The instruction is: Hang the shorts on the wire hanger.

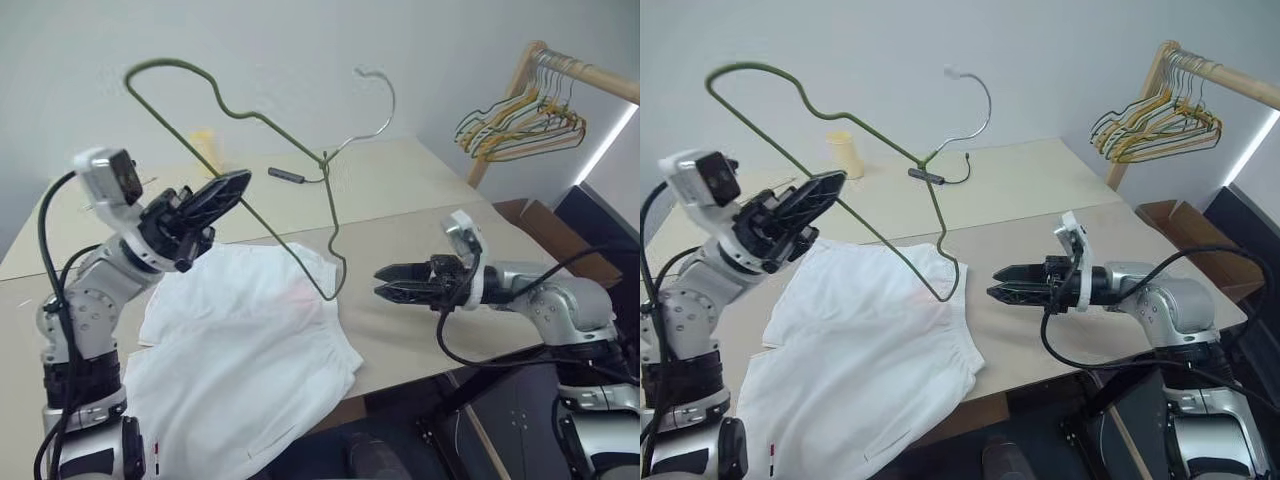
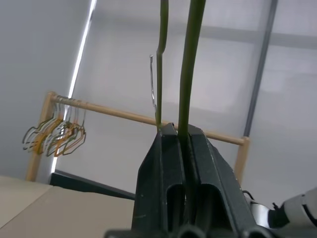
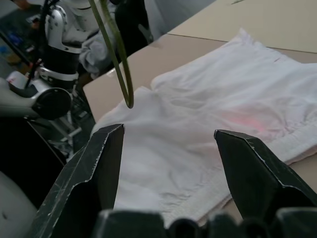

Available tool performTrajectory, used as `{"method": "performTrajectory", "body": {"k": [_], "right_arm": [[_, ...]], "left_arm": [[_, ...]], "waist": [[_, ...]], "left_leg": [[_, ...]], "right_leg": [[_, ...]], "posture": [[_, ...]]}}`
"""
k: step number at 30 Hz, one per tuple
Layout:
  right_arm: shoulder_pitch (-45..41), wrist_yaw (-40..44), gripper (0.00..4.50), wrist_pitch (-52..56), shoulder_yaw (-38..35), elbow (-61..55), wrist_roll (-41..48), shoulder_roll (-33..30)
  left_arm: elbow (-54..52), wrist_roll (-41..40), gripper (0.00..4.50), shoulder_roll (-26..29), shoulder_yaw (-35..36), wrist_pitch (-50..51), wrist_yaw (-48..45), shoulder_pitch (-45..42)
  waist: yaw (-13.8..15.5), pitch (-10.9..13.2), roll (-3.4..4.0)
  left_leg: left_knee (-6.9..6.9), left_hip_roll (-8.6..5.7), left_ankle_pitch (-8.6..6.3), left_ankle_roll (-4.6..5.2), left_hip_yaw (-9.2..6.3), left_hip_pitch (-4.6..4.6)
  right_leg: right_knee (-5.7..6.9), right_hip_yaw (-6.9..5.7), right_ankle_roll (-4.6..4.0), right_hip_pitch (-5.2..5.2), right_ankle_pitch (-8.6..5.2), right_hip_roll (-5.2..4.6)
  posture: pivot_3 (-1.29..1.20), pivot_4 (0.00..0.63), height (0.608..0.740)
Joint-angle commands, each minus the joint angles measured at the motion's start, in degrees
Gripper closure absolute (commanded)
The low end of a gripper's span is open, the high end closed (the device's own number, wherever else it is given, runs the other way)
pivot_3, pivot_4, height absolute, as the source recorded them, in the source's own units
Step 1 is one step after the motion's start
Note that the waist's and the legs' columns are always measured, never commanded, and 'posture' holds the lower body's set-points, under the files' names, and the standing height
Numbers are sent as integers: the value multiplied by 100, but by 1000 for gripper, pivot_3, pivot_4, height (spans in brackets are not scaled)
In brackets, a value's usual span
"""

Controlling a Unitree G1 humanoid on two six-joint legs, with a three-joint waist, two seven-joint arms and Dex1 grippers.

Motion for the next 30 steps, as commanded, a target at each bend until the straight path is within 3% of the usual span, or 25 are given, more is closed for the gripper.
{"method": "performTrajectory", "body": {"k": [1,10,21,25,30], "right_arm": [[-263,465,1025,-157,360,-76,-160,106],[-699,227,1025,89,571,-232,-157,746],[-788,127,1025,124,637,-425,-179,898],[-772,-6,1902,112,656,-436,-223,990],[-743,-110,3749,3,618,-447,-272,1039]], "left_arm": [[85,-104,4500,56,91,13,-180,-198],[-67,6,4500,-189,-81,-88,-89,-156],[-153,115,4500,-288,-80,-160,-112,-90],[-140,161,4500,-322,-113,-179,-125,-65],[-157,276,4500,-343,-169,-216,-140,-31]], "waist": [[-4,0,0],[24,2,4],[42,3,4],[43,3,4],[43,3,4]], "left_leg": [[0,0,0,0,-4,0],[1,0,0,0,-24,-7],[0,-1,0,-1,-24,-7],[0,-1,0,-1,-23,-7],[0,-1,0,-1,-23,-7]], "right_leg": [[0,0,1,0,0,0],[5,3,-10,-8,10,-4],[6,2,-31,-10,23,-4],[7,2,-30,-10,23,-4],[6,2,-32,-10,24,-4]], "posture": [[-164,0,740],[-152,0,740],[-151,0,740],[-151,0,740],[-153,0,740]]}}
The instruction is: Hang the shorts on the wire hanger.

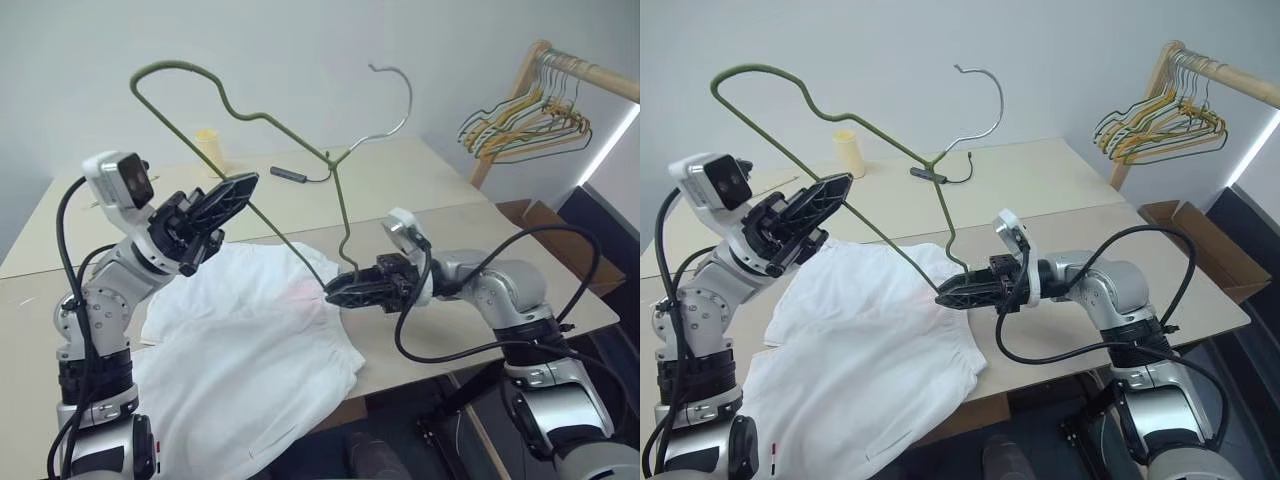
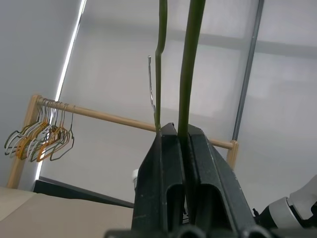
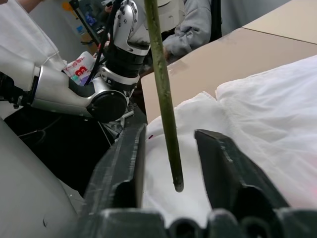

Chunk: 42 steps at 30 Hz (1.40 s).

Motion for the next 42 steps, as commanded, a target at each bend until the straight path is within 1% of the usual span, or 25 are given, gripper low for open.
{"method": "performTrajectory", "body": {"k": [1,2,7,10,12,14,15,16,18,20,21,23,26,30,31,33,36,39,42], "right_arm": [[-115,-18,4125,-118,-110,-205,-26,5],[-113,-19,4481,-126,-113,-211,-30,9],[-100,-75,4481,-166,-148,-214,-40,71],[-82,-94,4500,-180,-197,-240,-40,99],[-54,-144,4500,-174,-292,-287,2,132],[-18,-341,4500,-178,-480,-321,71,223],[-15,-468,4500,-149,-595,-330,119,271],[-10,-554,4500,-118,-674,-344,151,306],[27,-847,4500,44,-933,-347,248,294],[226,-963,4500,256,-1174,-461,381,60],[379,-961,4500,371,-1291,-555,469,-88],[742,-900,4500,719,-1499,-694,700,-485],[1142,-819,4500,1343,-1592,-623,875,-1146],[1524,-840,4500,1804,-1567,-499,880,-1703],[1601,-760,4500,1908,-1441,-553,852,-1884],[1719,-716,4500,2086,-1226,-546,753,-2164],[1733,-241,4500,2490,-848,-229,834,-2604],[1496,402,4500,3054,74,374,687,-3092],[1256,910,4500,3147,804,836,436,-3408]], "left_arm": [[-158,52,4500,-36,-3,-123,-47,-29],[-156,62,4500,-42,-4,-128,-56,-25],[-150,342,4500,-86,-111,-293,-218,69],[-173,423,3737,-57,-202,-312,-529,220],[-208,699,3112,-1,-340,-397,-594,341],[-194,1139,2456,149,-549,-485,-621,442],[-193,1593,2089,352,-754,-643,-689,529],[-195,1910,1813,497,-900,-766,-747,593],[50,2982,1128,1031,-1288,-1265,-788,766],[315,3568,441,1408,-1356,-1579,-764,901],[336,3692,115,1560,-1351,-1664,-832,973],[199,3862,35,1843,-1350,-1814,-1045,1150],[-57,4113,35,2070,-1471,-1926,-1147,1280],[-96,4565,35,2065,-1702,-2177,-1042,1230],[-56,4598,35,2050,-1721,-2230,-1066,1200],[-2,4662,35,2043,-1767,-2329,-1132,1159],[31,4761,35,2008,-1835,-2409,-1155,1133],[53,4836,35,2005,-1907,-2464,-1221,1145],[60,4894,35,1985,-1938,-2534,-1259,1192]], "waist": [[1,0,0],[1,0,0],[-4,0,0],[-23,0,1],[-34,0,1],[-37,0,1],[-39,0,1],[-43,1,1],[-61,3,6],[-54,5,8],[-51,6,9],[-18,8,9],[32,13,13],[44,15,13],[42,15,13],[28,21,14],[-2,23,14],[-43,24,11],[-76,26,11]], "left_leg": [[0,0,0,0,0,0],[0,0,0,0,0,0],[0,0,0,0,0,1],[-1,0,0,0,2,1],[0,0,0,0,1,0],[0,-1,0,0,1,0],[0,-1,0,0,1,0],[0,-1,0,0,2,0],[-2,0,0,0,5,2],[-3,0,0,0,9,3],[-3,0,0,0,12,2],[-4,1,0,0,12,-7],[-3,-2,-2,3,13,-27],[-3,-3,-3,5,27,-23],[-4,-2,-3,5,32,-18],[-3,1,-3,5,39,-15],[-2,4,-3,5,47,-6],[0,4,-3,5,54,3],[0,5,-3,5,54,2]], "right_leg": [[0,0,0,0,0,0],[0,0,0,0,0,0],[0,0,0,0,0,0],[0,0,-1,-1,0,0],[0,0,-1,-1,0,0],[0,1,0,0,0,0],[1,0,-1,0,0,0],[1,1,0,-1,0,0],[2,1,-1,-1,0,3],[2,1,0,-1,-1,3],[1,0,-1,-2,-1,3],[-6,-6,-1,-7,-2,1],[-16,-9,2,-18,-3,-9],[-17,-4,18,-16,-13,-13],[-17,-4,36,-12,-23,-10],[-11,-5,40,-12,-26,-4],[-7,-2,40,-7,-27,-1],[-8,3,41,2,-27,-2],[-9,9,41,-2,-27,-2]], "posture": [[-153,0,740],[-154,0,740],[-153,0,740],[-158,0,740],[-160,0,740],[-160,0,740],[-175,0,740],[-178,0,740],[-182,0,740],[-183,0,740],[-181,0,740],[-181,0,740],[-183,0,740],[-197,0,740],[-199,0,740],[-202,0,740],[-206,0,740],[-209,0,740],[-204,0,740]]}}
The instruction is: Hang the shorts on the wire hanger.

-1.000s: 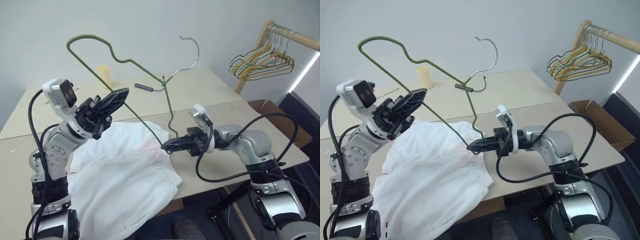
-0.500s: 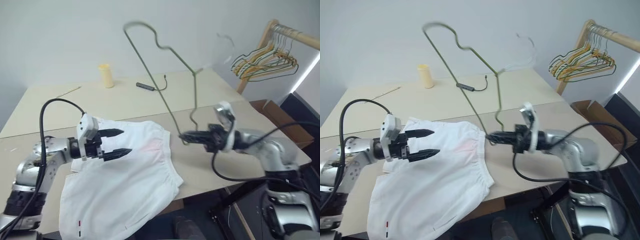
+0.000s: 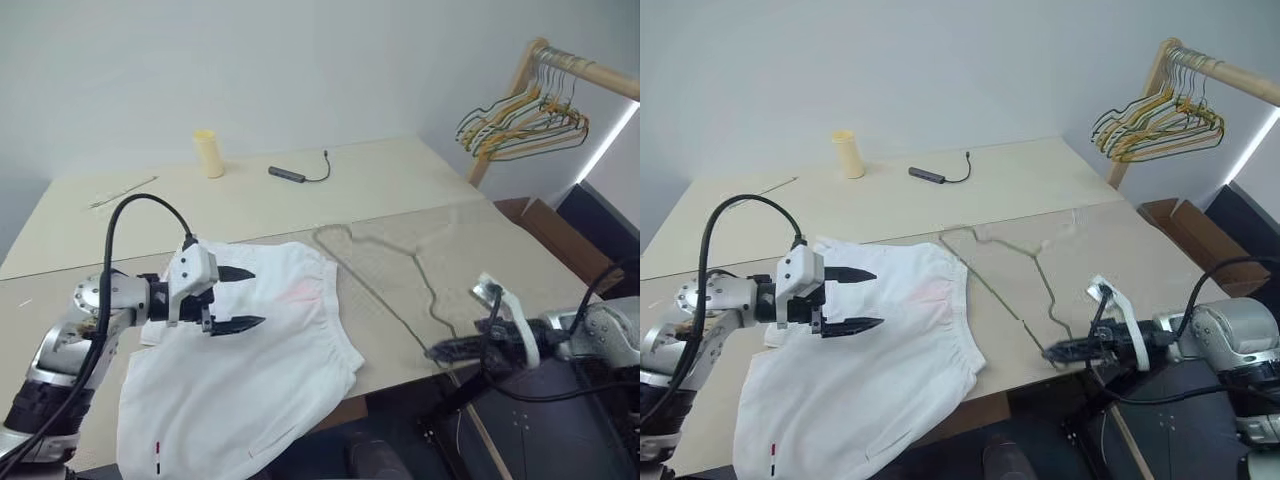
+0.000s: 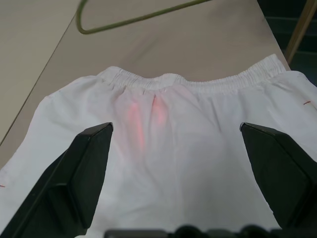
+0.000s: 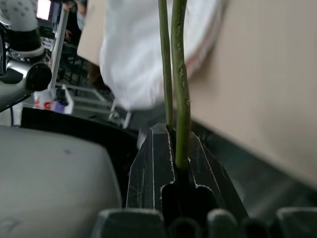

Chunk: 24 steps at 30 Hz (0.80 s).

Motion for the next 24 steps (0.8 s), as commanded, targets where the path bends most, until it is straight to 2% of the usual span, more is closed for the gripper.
{"method": "performTrajectory", "body": {"k": [1,6,14,18,24], "right_arm": [[-395,707,4500,93,660,433,-252,-305],[-960,1198,4500,-79,1243,1049,-675,-337],[-1431,1568,4500,-432,1667,1719,-1224,-32],[-1477,1638,4500,-485,1704,1802,-1264,55],[-1353,1642,4500,-685,1599,1370,-863,25]], "left_arm": [[-26,86,35,-39,13,-186,-6,-37],[-116,91,35,-117,52,-148,82,16],[-293,109,35,-97,89,-153,104,234],[-352,75,35,-105,142,-110,125,262],[-336,120,35,-114,131,-135,174,278]], "waist": [[-10,1,1],[-34,2,1],[1,3,2],[26,3,2],[29,3,3]], "left_leg": [[0,0,0,0,0,0],[1,1,0,0,-6,2],[1,0,0,0,-18,-2],[1,0,0,0,-24,-1],[2,0,0,0,-29,-1]], "right_leg": [[0,0,0,-1,0,0],[3,1,1,-2,0,1],[4,2,2,-5,-1,-1],[7,0,2,-4,-1,-1],[8,0,2,-4,0,-1]], "posture": [[-203,0,740],[-189,0,740],[-173,0,740],[-169,0,740],[-167,0,740]]}}
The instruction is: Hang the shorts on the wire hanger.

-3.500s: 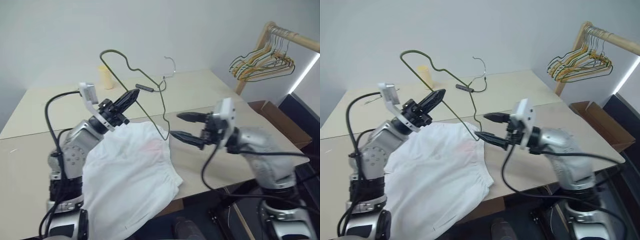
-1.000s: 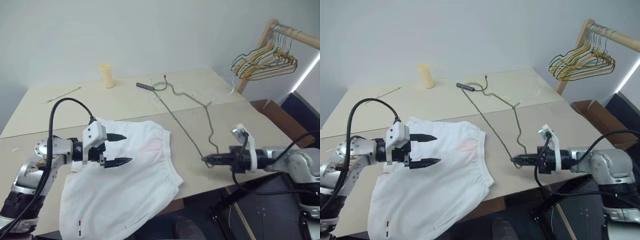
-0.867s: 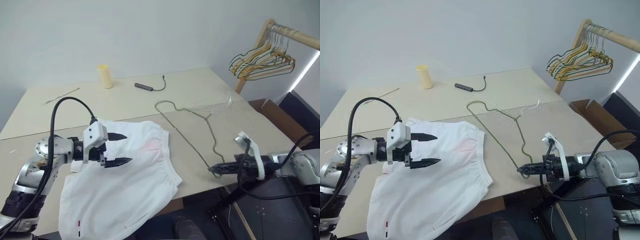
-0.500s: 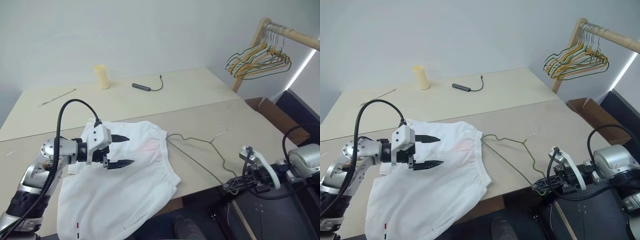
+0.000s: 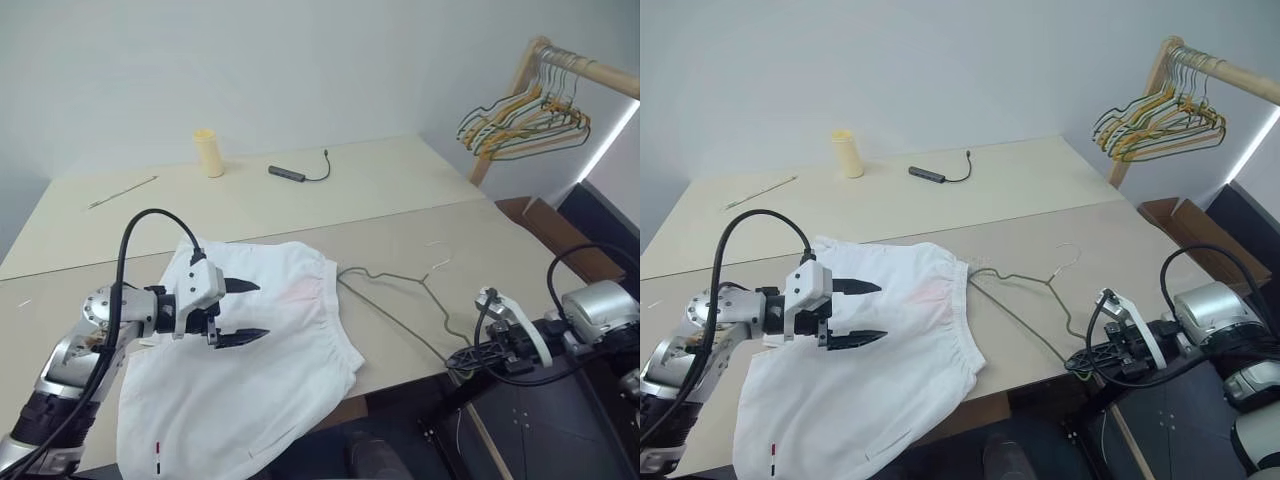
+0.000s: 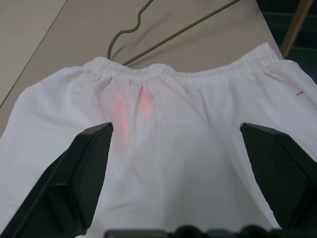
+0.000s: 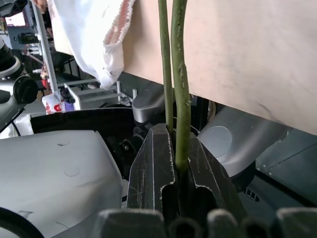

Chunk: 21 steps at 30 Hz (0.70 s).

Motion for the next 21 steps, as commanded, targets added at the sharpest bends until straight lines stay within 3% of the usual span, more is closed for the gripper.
{"method": "performTrajectory", "body": {"k": [1,7,21], "right_arm": [[-8,372,4500,-247,-126,-323,356,-70],[-58,372,4500,-447,140,-232,349,58],[-1104,372,4500,-1292,1105,1289,-186,981]], "left_arm": [[-145,-33,35,13,151,-77,54,-40],[-162,-26,35,-18,136,-52,83,-65],[-379,100,35,-58,28,5,313,47]], "waist": [[-1,0,0],[1,0,0],[25,0,1]], "left_leg": [[0,0,0,0,-1,0],[0,0,0,0,-2,0],[3,-1,0,0,-5,2]], "right_leg": [[0,0,0,0,0,0],[0,0,0,0,0,0],[8,3,-32,0,20,0]], "posture": [[-165,0,740],[-156,0,740],[-112,0,740]]}}
